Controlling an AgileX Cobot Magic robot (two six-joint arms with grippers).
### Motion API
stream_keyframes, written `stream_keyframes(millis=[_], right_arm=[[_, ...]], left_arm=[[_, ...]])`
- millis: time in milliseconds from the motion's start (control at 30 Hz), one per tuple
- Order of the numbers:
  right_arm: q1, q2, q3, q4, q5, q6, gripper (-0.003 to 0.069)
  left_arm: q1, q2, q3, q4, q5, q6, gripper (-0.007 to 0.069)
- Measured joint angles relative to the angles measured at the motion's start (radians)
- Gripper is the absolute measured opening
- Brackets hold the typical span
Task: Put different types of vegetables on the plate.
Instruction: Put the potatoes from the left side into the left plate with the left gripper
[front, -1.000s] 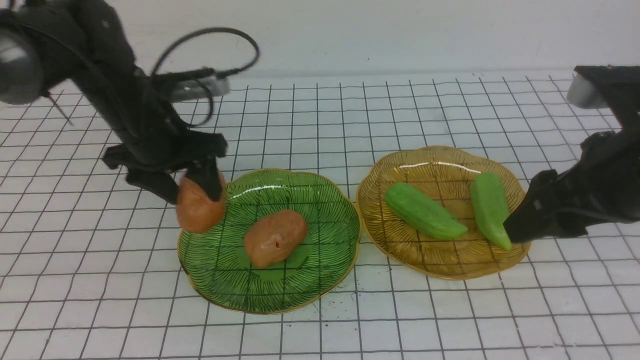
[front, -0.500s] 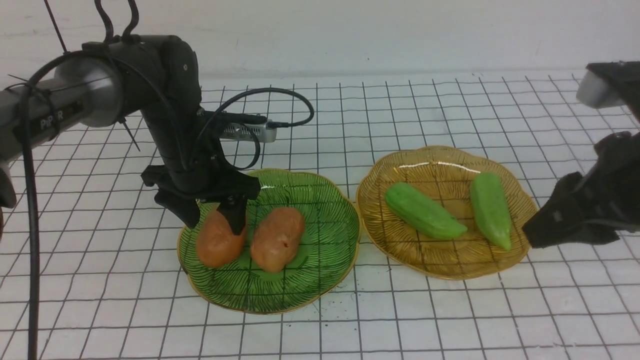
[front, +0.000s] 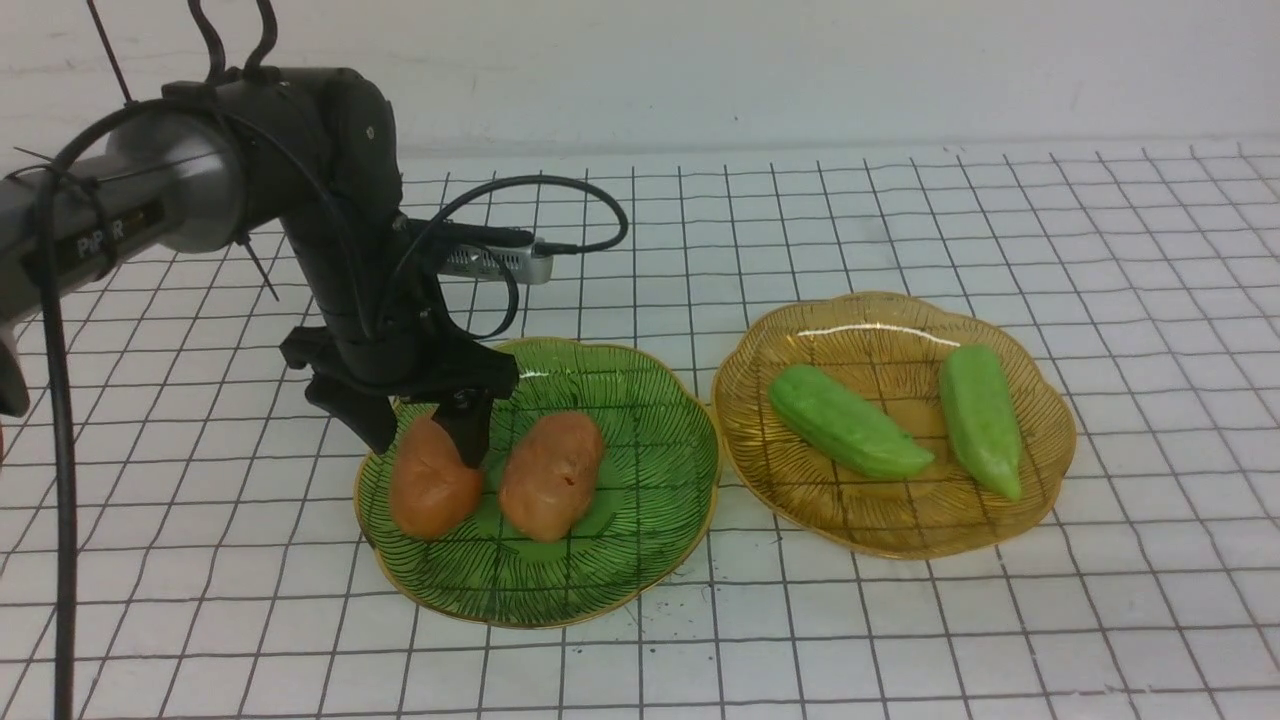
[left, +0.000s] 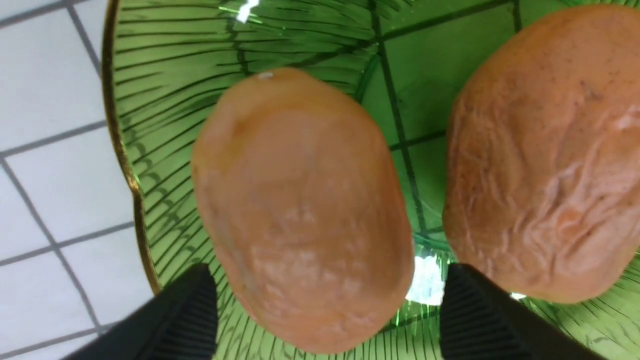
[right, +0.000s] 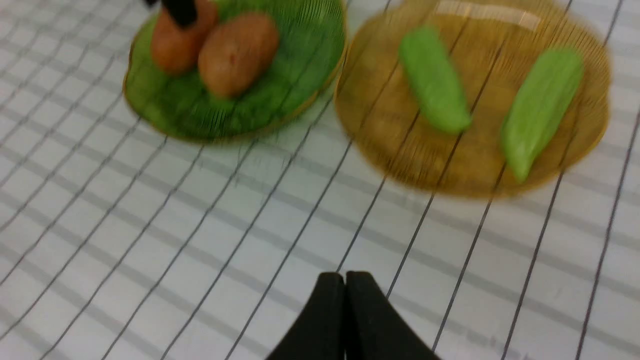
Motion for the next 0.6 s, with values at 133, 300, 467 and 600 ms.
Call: stream_keyframes(millis=[133,300,467,600], right_arm=[[0.0,-0.144,0.173,0.003,-0.315,-0.068,-0.0014],[0.0,-0.199,0.339,0.023,-0.676,-0.119,-0.0015],[0.0,-0.199,0.379,0.027,-0.802,-0.124,-0.0015],[0.0,-0.199,0.38,0.027,-0.804,-0.121,-0.0015]], left_arm=[[0.0,0.0,0.0,0.012,0.0,0.001,0.0488],[0.0,0.0,0.0,0.053,0.0,0.001,0.0411],[0.0,-0.007,0.0,0.071,0.0,0.001,0.0291],[0.0,-0.051,-0.005,0.071,0.0,0.001,0.0174]])
